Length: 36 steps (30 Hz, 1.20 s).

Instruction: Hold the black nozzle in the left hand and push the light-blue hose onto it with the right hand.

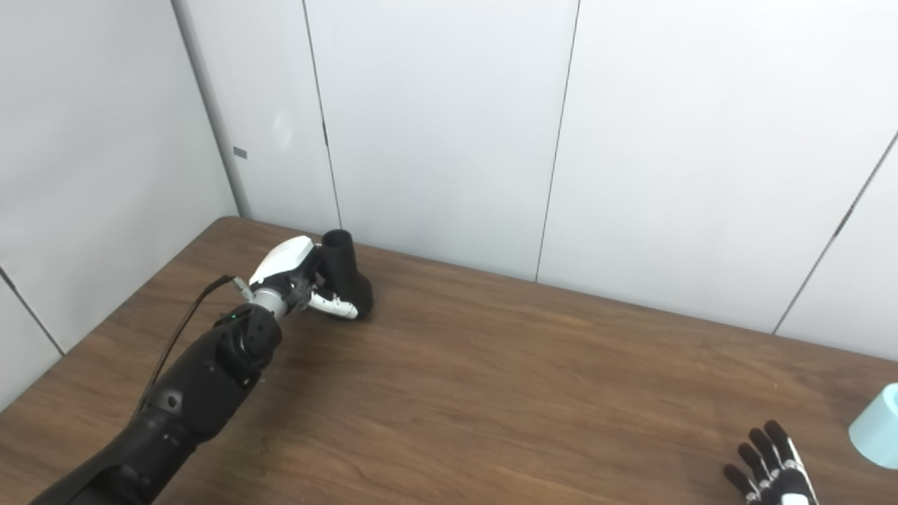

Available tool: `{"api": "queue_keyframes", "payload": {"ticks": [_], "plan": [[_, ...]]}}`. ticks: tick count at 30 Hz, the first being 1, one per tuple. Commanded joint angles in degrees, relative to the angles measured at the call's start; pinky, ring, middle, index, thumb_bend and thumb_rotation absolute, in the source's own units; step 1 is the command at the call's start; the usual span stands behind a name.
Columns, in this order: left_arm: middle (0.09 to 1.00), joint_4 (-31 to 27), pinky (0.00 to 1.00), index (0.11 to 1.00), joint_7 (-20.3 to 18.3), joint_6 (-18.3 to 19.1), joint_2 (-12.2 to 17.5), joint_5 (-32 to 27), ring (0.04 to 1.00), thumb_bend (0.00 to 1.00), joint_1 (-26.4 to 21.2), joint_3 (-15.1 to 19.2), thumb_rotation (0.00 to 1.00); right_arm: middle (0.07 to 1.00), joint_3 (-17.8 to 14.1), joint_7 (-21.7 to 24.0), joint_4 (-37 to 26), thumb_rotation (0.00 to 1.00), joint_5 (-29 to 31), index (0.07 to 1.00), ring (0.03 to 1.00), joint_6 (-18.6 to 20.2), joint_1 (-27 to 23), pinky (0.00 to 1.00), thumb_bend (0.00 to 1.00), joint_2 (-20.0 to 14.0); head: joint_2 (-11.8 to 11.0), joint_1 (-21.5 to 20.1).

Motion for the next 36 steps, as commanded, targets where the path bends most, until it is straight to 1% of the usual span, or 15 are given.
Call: {"api": "queue_keyframes", "payload": {"ticks": [1, 4, 6, 9, 11, 13, 18, 20, 22, 24, 25, 27, 30, 32, 36], "plan": [[0.553, -0.2, 0.51, 0.485, 2.3, -2.7, 0.7, -0.5, 0.562, 0.53, -2.3, 1.4, 0.02, 0.95, 0.0, 0.2, -0.4, 0.88, 0.1, 0.954, 0.936, -0.1, 0.4, 0.84, 0.53, -0.3, 0.1, 0.0], [0.532, -0.6, 0.44, 0.469, 2.0, -2.0, 0.4, -0.7, 0.514, 0.52, -2.2, 2.1, 0.0, 0.942, -0.1, -0.1, -0.5, 0.88, -0.1, 0.947, 0.928, 0.1, 0.3, 0.83, 0.52, -0.3, 0.1, 0.0], [0.492, -0.9, 0.39, 0.489, 2.0, -1.5, 0.4, 0.0, 0.471, 0.52, -2.1, 2.1, 0.0, 0.937, -0.1, -0.4, -0.8, 0.88, -0.2, 0.943, 0.925, 0.6, 0.3, 0.83, 0.52, -0.2, 0.4, -0.1], [0.44, -1.5, 0.35, 0.511, 2.1, -0.4, 0.5, 1.9, 0.425, 0.52, -1.8, 1.4, 0.0, 0.931, -0.1, -0.4, -0.7, 0.89, -0.5, 0.939, 0.925, 0.5, 0.4, 0.84, 0.52, -0.4, 0.4, -0.1], [0.428, -1.5, 0.34, 0.514, 2.5, -0.4, 0.6, 3.1, 0.415, 0.52, -1.6, 0.8, 0.0, 0.928, -0.1, -0.3, -0.3, 0.89, -0.7, 0.938, 0.922, 0.0, 0.2, 0.85, 0.52, -0.4, 0.4, -0.4], [0.439, -1.7, 0.38, 0.515, 2.7, -0.7, 0.8, 4.1, 0.441, 0.52, -1.4, 0.3, 0.0, 0.925, -0.1, -0.2, 0.0, 0.89, -0.9, 0.939, 0.917, -0.4, 0.1, 0.83, 0.53, -0.4, 0.4, -0.4], [0.445, -2.9, 0.39, 0.51, 2.8, -0.2, 0.4, 4.9, 0.455, 0.52, -0.7, -0.5, 0.0, 0.928, -0.1, -0.4, -0.1, 0.89, -1.2, 0.939, 0.918, -0.3, 0.0, 0.83, 0.53, -0.1, 0.4, -1.0], [0.429, -3.7, 0.39, 0.509, 2.8, -0.2, 0.6, 6.1, 0.444, 0.52, -0.4, -1.3, 0.0, 0.927, -0.2, -0.4, -0.3, 0.88, -0.9, 0.938, 0.917, -0.2, 0.0, 0.84, 0.54, 0.0, 0.5, -1.3], [0.478, -4.3, 0.5, 0.493, 2.8, -0.4, 0.9, 7.4, 0.521, 0.52, -0.1, -2.1, 0.0, 0.924, -0.3, -0.6, -0.4, 0.87, -0.9, 0.934, 0.913, 0.0, 0.0, 0.84, 0.55, 0.1, 0.5, -1.3], [0.519, -5.1, 0.58, 0.482, 2.6, -0.3, 1.1, 8.5, 0.576, 0.52, 0.2, -2.8, 0.0, 0.921, -0.4, -0.7, -0.6, 0.87, -0.8, 0.935, 0.911, 0.2, 0.0, 0.83, 0.54, 0.1, 0.8, -1.6], [0.53, -5.4, 0.64, 0.476, 2.4, -0.2, 1.2, 8.9, 0.609, 0.52, 0.3, -3.0, 0.0, 0.918, -0.4, -0.7, -0.6, 0.86, -0.8, 0.935, 0.907, 0.3, 0.0, 0.82, 0.55, 0.1, 0.8, -1.6], [0.543, -6.4, 0.7, 0.465, 2.5, -0.7, 1.3, 9.8, 0.652, 0.52, 0.7, -3.7, 0.0, 0.917, -0.5, -0.8, -0.6, 0.86, -0.6, 0.934, 0.905, 0.1, 0.0, 0.82, 0.55, 0.2, 0.9, -1.9], [0.545, -7.5, 0.7, 0.457, 2.7, -1.6, 1.3, 10.9, 0.65, 0.52, 1.5, -4.4, 0.0, 0.908, -0.4, -0.9, -0.8, 0.85, -0.6, 0.925, 0.896, -0.1, -0.1, 0.81, 0.55, 0.3, 1.1, -2.7], [0.537, -8.2, 0.72, 0.457, 2.9, -2.1, 1.2, 11.7, 0.643, 0.52, 2.0, -4.8, 0.0, 0.908, -0.4, -0.7, -0.7, 0.85, -0.2, 0.919, 0.893, -0.4, -0.2, 0.8, 0.55, 0.4, 1.3, -3.5], [0.531, -10.5, 0.65, 0.464, 2.8, -2.7, 0.4, 12.8, 0.632, 0.52, 4.0, -5.3, 0.0, 0.907, -0.2, -0.8, 0.1, 0.87, -1.3, 0.914, 0.89, -1.7, -0.3, 0.8, 0.55, 0.1, 1.4, -4.5]]}}
